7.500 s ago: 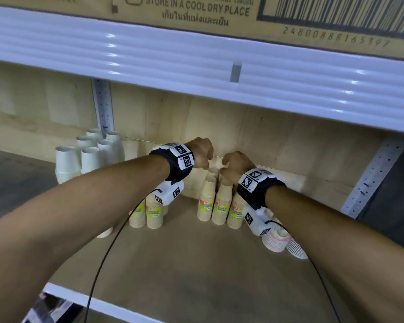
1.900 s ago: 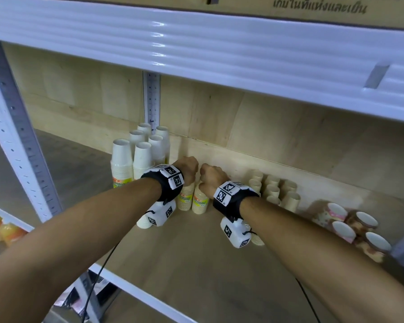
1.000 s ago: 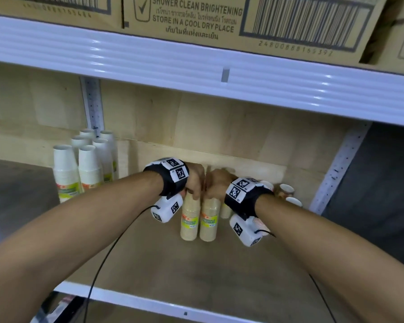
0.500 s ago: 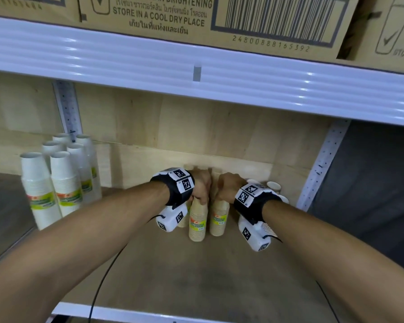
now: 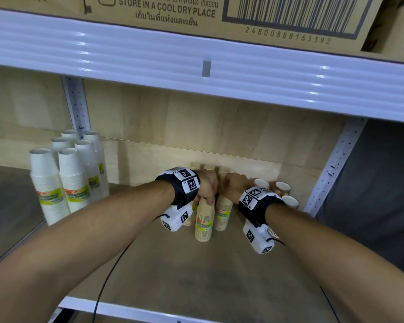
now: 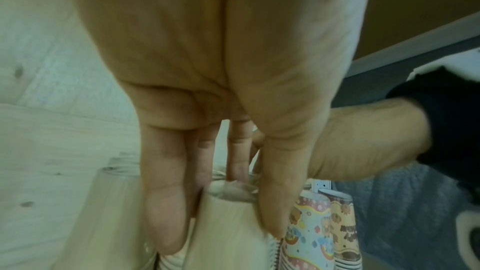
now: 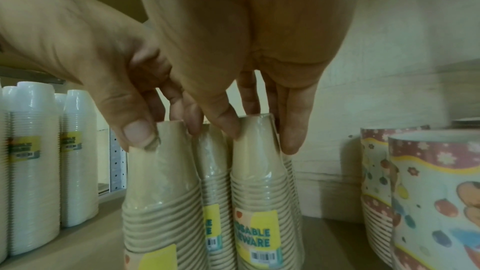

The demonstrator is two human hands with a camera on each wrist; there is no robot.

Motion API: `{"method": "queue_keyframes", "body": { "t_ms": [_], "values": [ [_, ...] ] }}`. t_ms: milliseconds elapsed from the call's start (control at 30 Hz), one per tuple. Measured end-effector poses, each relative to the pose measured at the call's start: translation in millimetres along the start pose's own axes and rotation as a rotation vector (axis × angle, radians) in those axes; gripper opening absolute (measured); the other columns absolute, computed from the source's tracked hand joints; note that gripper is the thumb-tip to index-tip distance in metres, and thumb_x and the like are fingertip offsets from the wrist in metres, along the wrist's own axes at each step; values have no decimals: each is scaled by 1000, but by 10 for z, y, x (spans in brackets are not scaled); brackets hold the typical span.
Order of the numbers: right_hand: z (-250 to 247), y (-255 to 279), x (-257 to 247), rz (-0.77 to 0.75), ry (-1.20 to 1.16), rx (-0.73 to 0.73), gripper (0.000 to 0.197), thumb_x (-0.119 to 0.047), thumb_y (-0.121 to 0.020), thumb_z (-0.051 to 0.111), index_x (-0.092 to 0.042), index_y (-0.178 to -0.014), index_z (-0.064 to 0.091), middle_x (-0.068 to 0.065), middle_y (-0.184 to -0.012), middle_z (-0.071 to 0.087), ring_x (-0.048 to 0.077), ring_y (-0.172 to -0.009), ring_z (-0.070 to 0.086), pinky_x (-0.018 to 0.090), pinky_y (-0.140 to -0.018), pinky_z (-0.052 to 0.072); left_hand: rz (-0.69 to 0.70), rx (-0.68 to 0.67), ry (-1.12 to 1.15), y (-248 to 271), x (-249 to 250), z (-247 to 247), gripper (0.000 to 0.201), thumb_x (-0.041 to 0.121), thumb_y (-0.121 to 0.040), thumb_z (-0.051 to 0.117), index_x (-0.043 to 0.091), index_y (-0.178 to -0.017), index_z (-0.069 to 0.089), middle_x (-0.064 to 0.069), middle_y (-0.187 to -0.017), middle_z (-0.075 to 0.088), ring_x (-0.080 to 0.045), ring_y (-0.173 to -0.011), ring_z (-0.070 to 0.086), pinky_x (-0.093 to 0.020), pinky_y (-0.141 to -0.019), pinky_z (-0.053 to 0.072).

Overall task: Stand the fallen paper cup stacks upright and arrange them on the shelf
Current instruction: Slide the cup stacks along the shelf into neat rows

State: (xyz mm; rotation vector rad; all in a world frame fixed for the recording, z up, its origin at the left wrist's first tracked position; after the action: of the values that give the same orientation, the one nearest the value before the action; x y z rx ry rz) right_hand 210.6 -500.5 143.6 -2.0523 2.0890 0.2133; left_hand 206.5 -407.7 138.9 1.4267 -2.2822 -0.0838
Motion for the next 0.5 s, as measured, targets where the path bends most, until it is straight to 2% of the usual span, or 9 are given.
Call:
{"method": "queue_keyframes", "body": {
  "t_ms": [133,267,367,500],
  "values": [
    [-42,-3,22,11,0,-8,22,-31,-86,55,-19,-105,61,6,-108,62,27,-97,61,30,-73,43,1,-1,17,30,-27,-13,37,20,-81,78,12,-115,68,-5,-107,70,-19,-80,67,-32,-72,59],
    [-202,-9,-99,-3,-18,30,24,-30,-81,59,-19,-102,62,4,-104,63,24,-88,62,28,-69,49,-8,29,49,140,-82,-162,32,25,-79,79,20,-108,66,5,-84,62,-16,-74,62,-26,-65,55],
    [-365,-12,-280,-45,-1,67,27,-29,-85,56,-17,-108,63,5,-111,62,24,-95,61,29,-74,50,-44,68,33,280,-199,-373,28,25,-76,81,21,-100,66,-4,-95,66,-19,-74,62,-30,-70,57],
    [-516,-8,-683,-132,-15,103,36,-28,-87,59,-15,-121,58,6,-123,56,25,-107,58,31,-83,49,-97,167,14,564,-409,-792,37,27,-77,81,20,-110,65,-5,-101,66,-24,-89,68,-37,-81,60]
  ]
}}
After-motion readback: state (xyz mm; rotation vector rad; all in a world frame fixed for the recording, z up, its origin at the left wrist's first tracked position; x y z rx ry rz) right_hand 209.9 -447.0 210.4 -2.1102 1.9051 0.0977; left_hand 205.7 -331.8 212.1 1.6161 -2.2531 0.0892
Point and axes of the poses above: each hand's wrist, its own y-axis away from the middle knuckle, its own z-axis out of the palm, x = y × z, the point moved 10 cm from there along -y, towards the middle knuckle
